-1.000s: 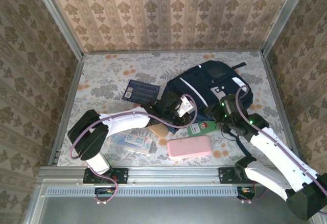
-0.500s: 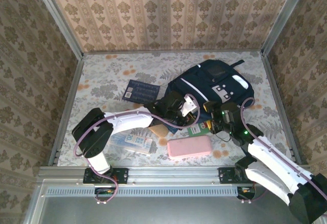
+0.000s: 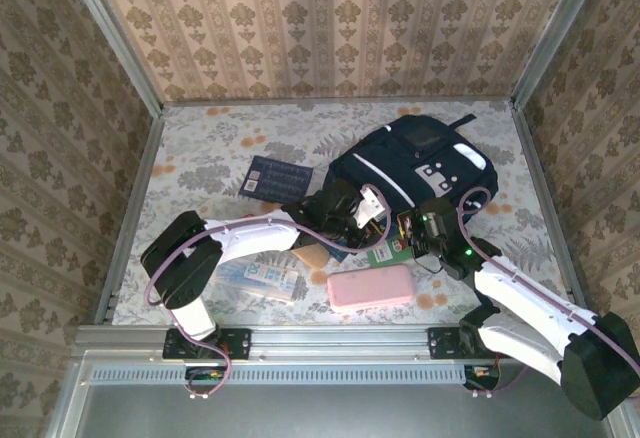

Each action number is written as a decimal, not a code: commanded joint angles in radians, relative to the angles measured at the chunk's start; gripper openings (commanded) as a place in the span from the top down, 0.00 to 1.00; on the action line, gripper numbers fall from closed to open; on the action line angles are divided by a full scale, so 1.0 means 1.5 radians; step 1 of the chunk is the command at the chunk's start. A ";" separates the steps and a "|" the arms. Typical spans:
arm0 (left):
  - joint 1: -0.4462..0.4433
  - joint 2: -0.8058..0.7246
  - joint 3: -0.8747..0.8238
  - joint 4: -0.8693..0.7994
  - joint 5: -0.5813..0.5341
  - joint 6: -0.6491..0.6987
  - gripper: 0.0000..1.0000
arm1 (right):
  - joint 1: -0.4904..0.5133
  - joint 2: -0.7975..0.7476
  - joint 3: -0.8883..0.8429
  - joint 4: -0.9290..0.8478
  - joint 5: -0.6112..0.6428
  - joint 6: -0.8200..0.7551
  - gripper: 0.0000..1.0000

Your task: Pack the student bag

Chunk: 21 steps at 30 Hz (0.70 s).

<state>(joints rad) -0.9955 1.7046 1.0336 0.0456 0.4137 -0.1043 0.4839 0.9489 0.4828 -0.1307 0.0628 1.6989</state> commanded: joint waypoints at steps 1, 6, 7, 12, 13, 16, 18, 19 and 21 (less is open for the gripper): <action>-0.003 -0.035 0.002 -0.016 -0.002 0.009 1.00 | 0.001 -0.014 0.015 -0.026 0.054 -0.038 0.87; 0.007 -0.044 -0.006 -0.045 -0.009 -0.003 1.00 | -0.005 -0.012 0.021 -0.046 0.055 -0.065 0.95; 0.010 -0.046 -0.007 -0.054 -0.013 -0.003 1.00 | -0.007 -0.011 0.023 -0.048 0.053 -0.071 0.95; 0.029 -0.059 -0.022 -0.073 -0.015 -0.011 1.00 | -0.012 -0.009 0.026 -0.059 0.049 -0.091 0.96; 0.035 -0.064 -0.026 -0.072 -0.015 -0.015 1.00 | -0.015 -0.009 0.028 -0.062 0.048 -0.096 0.96; 0.054 -0.074 -0.037 -0.077 -0.018 -0.027 1.00 | -0.020 -0.010 0.033 -0.066 0.045 -0.118 0.95; 0.066 -0.082 -0.044 -0.079 -0.017 -0.028 1.00 | -0.024 -0.008 0.033 -0.057 0.039 -0.136 0.94; 0.073 -0.087 -0.047 -0.080 -0.016 -0.028 1.00 | -0.025 -0.007 0.034 -0.053 0.034 -0.146 0.93; 0.081 -0.092 -0.048 -0.084 -0.015 -0.026 1.00 | -0.028 0.004 0.037 -0.048 0.024 -0.162 0.93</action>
<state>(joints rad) -0.9058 1.6138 0.9749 -0.0372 0.3996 -0.1280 0.4618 0.9459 0.4984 -0.1829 0.0639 1.5440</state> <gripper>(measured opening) 0.107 0.107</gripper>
